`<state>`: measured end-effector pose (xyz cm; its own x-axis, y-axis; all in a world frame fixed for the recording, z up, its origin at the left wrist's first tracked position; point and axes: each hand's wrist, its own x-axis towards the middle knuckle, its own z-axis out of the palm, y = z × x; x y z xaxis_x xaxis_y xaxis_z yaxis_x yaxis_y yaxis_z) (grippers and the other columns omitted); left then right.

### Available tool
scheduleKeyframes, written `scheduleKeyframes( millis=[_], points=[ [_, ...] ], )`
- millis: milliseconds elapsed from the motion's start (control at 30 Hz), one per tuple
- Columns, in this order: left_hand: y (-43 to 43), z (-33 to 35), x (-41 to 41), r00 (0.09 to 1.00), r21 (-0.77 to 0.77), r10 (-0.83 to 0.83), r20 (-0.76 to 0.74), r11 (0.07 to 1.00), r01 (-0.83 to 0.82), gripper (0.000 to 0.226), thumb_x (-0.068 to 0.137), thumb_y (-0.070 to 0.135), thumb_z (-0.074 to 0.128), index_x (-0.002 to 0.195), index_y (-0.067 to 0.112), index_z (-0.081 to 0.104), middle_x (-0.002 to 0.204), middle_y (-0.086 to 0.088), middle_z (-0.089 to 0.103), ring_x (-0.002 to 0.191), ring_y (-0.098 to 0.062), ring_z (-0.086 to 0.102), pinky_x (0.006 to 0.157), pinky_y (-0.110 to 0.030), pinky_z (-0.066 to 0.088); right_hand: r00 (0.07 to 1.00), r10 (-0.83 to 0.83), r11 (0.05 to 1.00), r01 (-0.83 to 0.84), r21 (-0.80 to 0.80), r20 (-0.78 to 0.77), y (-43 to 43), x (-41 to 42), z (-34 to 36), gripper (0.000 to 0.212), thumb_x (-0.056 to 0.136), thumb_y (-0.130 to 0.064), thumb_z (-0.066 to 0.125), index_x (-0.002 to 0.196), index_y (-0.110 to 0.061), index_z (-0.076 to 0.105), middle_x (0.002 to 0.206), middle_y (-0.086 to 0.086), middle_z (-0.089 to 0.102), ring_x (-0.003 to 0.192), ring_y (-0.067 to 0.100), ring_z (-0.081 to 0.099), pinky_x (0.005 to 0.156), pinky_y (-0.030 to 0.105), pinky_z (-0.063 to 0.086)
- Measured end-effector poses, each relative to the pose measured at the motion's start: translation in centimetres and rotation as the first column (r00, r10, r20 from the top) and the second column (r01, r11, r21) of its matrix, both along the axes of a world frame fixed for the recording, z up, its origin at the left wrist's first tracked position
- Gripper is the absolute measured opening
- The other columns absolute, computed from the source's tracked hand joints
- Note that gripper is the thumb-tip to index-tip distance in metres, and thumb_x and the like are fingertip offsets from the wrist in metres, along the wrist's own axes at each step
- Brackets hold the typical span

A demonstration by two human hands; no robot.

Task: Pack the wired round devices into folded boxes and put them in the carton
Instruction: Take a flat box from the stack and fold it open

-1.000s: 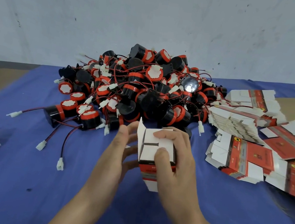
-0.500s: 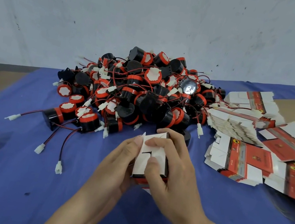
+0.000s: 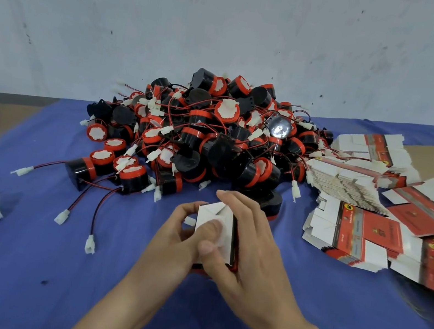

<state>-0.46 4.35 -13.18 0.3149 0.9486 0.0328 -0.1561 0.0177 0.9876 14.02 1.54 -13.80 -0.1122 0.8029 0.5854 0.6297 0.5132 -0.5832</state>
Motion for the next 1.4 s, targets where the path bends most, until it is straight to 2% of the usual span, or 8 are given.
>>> scheduleKeyframes(
  millis=[200,433,800,1033,1133,1200,1267,1400],
  points=[
    [0.2,-0.3,0.1,0.992,0.037,0.056,-0.109,0.998,-0.052,0.026,0.094,0.027,0.064,0.118,0.030,0.054,0.092,-0.003,0.077,0.075,-0.016,0.075,0.059,-0.018,0.055,0.997,-0.005,1.000,0.004,0.009,0.080,0.1,-0.2,-0.3,0.067,0.094,-0.074,0.033,0.150,-0.038,0.025,0.151,-0.018,0.033,0.140,0.007,0.037,0.108,0.043,0.045],
    [0.1,-0.2,-0.8,0.997,-0.010,-0.031,-0.077,1.000,0.030,0.033,0.096,0.026,0.063,0.127,0.031,0.053,0.110,-0.010,0.074,0.100,-0.028,0.073,0.090,-0.048,0.059,0.993,-0.017,0.998,0.009,0.065,0.119,0.1,-0.4,-0.7,0.068,0.095,-0.063,0.046,0.152,-0.030,0.027,0.152,-0.010,0.036,0.140,0.012,0.040,0.108,0.043,0.045],
    [0.1,0.0,-1.6,0.991,-0.090,-0.137,-0.009,0.987,0.136,0.038,0.095,0.022,0.066,0.131,0.028,0.053,0.114,-0.012,0.073,0.104,-0.029,0.072,0.080,-0.033,0.059,0.991,-0.033,0.991,0.015,0.135,0.131,0.2,-0.6,-1.0,0.070,0.094,-0.062,0.048,0.152,-0.031,0.024,0.149,-0.011,0.034,0.136,0.013,0.043,0.103,0.043,0.049],
    [0.4,0.3,-1.6,0.976,-0.153,-0.069,0.204,0.983,0.102,0.046,0.084,0.032,0.063,0.129,0.022,0.063,0.122,-0.009,0.071,0.113,-0.030,0.068,0.088,-0.044,0.059,0.999,0.016,0.996,-0.019,0.086,0.034,0.5,0.0,-0.6,0.068,0.096,-0.061,0.044,0.154,-0.041,0.015,0.154,-0.035,0.016,0.146,-0.004,0.024,0.113,0.023,0.035],
    [0.5,0.4,-1.7,0.971,-0.146,-0.013,0.238,0.988,0.048,0.054,0.081,0.029,0.065,0.133,0.017,0.059,0.122,-0.011,0.071,0.116,-0.032,0.066,0.099,-0.051,0.051,0.999,0.017,1.000,-0.019,0.024,0.051,0.7,0.1,-0.9,0.068,0.098,-0.061,0.040,0.157,-0.043,0.012,0.162,-0.030,0.010,0.151,-0.004,0.013,0.117,0.017,0.025],
    [0.5,0.7,-1.7,0.965,-0.146,0.028,0.261,0.989,0.011,0.054,0.084,0.029,0.064,0.135,0.011,0.057,0.123,-0.014,0.070,0.118,-0.035,0.064,0.103,-0.054,0.049,0.999,0.028,1.000,-0.028,-0.008,0.028,0.7,0.1,-0.9,0.066,0.098,-0.060,0.040,0.156,-0.047,0.010,0.163,-0.028,0.009,0.149,-0.010,0.012,0.110,0.005,0.023],
    [0.5,1.1,-1.6,0.966,-0.116,0.034,0.255,0.993,-0.004,0.046,0.090,0.034,0.058,0.127,0.007,0.065,0.122,-0.017,0.070,0.115,-0.034,0.066,0.092,-0.046,0.057,0.999,0.035,0.999,-0.035,-0.031,-0.026,0.7,0.1,-0.7,0.064,0.098,-0.059,0.040,0.153,-0.056,0.009,0.158,-0.031,0.014,0.142,-0.015,0.020,0.100,-0.001,0.029],
    [0.3,1.2,-1.6,0.979,-0.059,-0.029,0.201,0.997,0.042,0.045,0.090,0.040,0.056,0.118,0.008,0.073,0.118,-0.021,0.071,0.108,-0.036,0.068,0.081,-0.042,0.062,0.993,0.059,0.995,-0.067,-0.077,-0.101,0.6,0.6,-0.6,0.055,0.098,-0.056,0.036,0.147,-0.066,0.014,0.143,-0.031,0.029,0.128,-0.006,0.040,0.088,0.011,0.048]
  ],
)
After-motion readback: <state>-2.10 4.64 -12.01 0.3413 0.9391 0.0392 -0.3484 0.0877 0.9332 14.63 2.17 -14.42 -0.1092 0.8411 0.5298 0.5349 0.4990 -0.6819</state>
